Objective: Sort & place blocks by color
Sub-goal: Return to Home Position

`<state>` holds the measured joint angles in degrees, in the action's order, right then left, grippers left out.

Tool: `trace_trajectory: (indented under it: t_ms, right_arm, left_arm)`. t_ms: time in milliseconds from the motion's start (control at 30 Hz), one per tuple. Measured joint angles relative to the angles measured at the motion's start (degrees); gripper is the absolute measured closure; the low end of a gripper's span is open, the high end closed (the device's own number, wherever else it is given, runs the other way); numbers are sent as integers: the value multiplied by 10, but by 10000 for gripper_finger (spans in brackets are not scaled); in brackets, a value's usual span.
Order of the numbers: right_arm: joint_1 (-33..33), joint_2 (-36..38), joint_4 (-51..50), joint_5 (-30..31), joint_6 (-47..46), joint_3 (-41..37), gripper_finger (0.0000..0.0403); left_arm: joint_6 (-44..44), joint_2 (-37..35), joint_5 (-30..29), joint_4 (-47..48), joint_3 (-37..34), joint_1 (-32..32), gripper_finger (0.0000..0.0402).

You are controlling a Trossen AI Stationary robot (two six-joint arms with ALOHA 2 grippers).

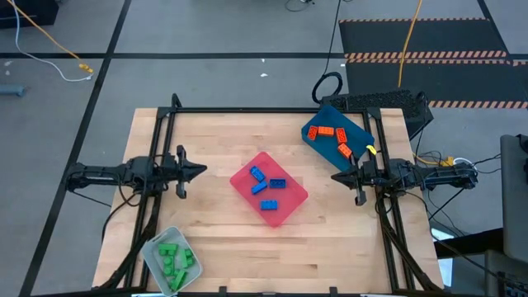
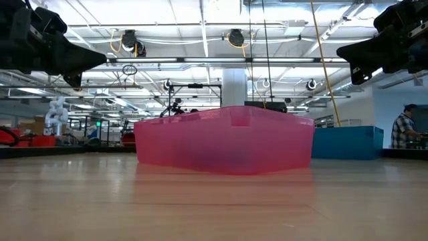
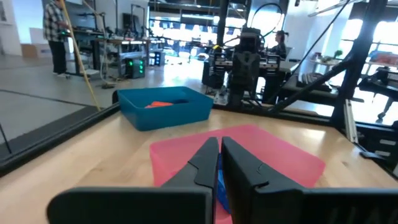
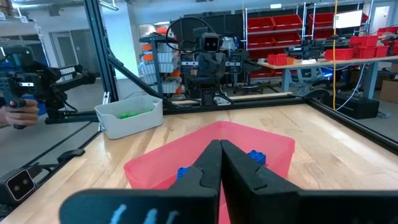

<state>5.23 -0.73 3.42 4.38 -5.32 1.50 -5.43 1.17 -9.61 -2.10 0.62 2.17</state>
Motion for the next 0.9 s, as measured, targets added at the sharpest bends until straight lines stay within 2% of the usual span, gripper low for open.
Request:
trace_trajectory:
  t_ms: [467,633,900]
  right_arm:
    - [0,0,0,0,0,0,403]
    - [0,0,0,0,0,0,403]
    - [0,0,0,0,0,0,403]
  left_arm:
    - [-12,1,1,1,0,0,378]
    - [39,1,1,-2,0,0,378]
    - [38,1,-1,-15,-1,0,378]
